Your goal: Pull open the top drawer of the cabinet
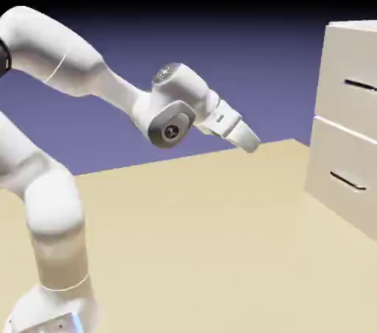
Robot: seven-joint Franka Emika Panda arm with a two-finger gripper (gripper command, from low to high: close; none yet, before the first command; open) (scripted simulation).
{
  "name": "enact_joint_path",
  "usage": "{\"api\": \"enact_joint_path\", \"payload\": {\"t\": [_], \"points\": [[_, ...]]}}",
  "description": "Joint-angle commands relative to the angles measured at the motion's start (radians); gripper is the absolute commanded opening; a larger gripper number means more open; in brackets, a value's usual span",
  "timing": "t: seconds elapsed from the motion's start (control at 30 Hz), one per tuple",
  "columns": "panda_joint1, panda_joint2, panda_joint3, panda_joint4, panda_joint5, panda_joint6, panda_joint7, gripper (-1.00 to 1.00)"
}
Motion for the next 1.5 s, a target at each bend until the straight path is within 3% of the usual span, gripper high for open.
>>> {"api": "enact_joint_path", "payload": {"t": [0.0, 1.47], "points": [[0.012, 0.022, -0.016, 0.025, 0.044, -0.001, -0.008, 0.00], [0.523, 0.996, -0.716, 1.143, 1.957, -0.033, -0.354, 0.00]]}}
